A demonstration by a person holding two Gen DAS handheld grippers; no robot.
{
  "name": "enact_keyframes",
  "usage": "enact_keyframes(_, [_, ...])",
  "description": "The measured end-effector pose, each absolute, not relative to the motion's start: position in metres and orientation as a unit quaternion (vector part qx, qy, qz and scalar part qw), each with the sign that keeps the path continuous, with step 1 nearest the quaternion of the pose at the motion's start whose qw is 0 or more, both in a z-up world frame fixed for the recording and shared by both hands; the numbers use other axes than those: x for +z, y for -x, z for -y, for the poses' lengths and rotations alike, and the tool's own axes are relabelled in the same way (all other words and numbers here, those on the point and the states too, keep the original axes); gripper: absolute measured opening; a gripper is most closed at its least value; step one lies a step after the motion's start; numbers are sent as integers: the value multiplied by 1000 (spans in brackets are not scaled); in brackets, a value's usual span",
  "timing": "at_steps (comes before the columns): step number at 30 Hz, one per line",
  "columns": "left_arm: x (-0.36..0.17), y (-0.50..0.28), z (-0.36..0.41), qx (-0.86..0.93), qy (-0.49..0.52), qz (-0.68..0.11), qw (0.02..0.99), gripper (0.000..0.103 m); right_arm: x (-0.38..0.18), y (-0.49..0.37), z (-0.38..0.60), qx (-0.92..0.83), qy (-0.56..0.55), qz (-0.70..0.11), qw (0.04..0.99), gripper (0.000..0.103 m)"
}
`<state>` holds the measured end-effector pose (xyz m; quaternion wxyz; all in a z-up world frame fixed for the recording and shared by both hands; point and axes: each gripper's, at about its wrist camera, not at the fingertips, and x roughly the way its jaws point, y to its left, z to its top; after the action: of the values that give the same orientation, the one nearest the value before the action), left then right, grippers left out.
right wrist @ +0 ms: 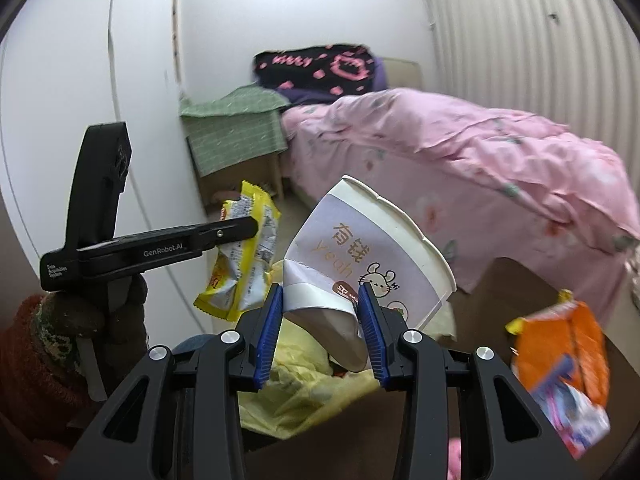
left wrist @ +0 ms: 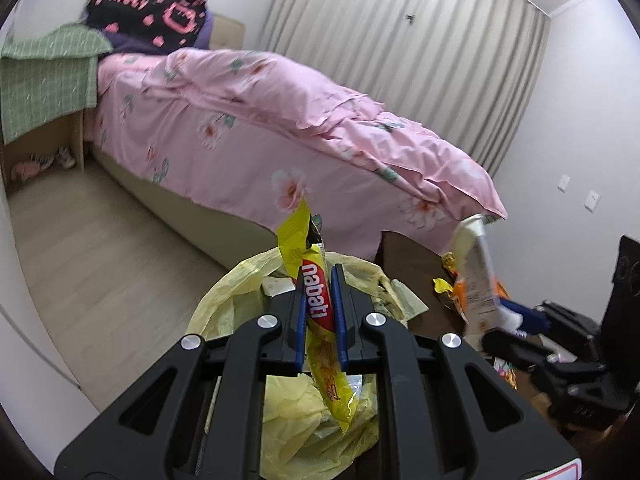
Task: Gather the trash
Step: 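Carry the yellow wrapper and paper cup to the yellow bag and release both, then grasp the gold snack wrapper with the left gripper while the right grasps a clear wrapper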
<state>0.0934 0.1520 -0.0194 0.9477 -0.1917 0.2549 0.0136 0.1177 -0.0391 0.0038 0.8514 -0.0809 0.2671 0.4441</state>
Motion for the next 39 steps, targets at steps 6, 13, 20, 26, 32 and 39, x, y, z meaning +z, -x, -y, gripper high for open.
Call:
enact_keyframes(6, [-25,-110,-155,11,208,-263,942,11,-19,-146,14,455,102,-290,836,37])
enact_keyframes(13, [-42,-129,-166,1,247,-281,927,26,-36,-169,18,440,84,-306,840,37])
enact_keyframes(20, [-46,-126,-177,37,266,-274,924,52,-36,-177,30,408,67,-303,858,56])
enact_keyframes(26, [-43,-124,-169,52,238,-271,931,56,-29,-173,61,376,55,-304,874,56])
enact_keyframes(32, [-41,-125,-150,17,229,-279,933,58,-21,-162,123,305,41,-300,903,56])
enact_keyframes(39, [-44,-143,-92,-69,199,-305,929,66,-25,-151,206,226,7,-308,924,64])
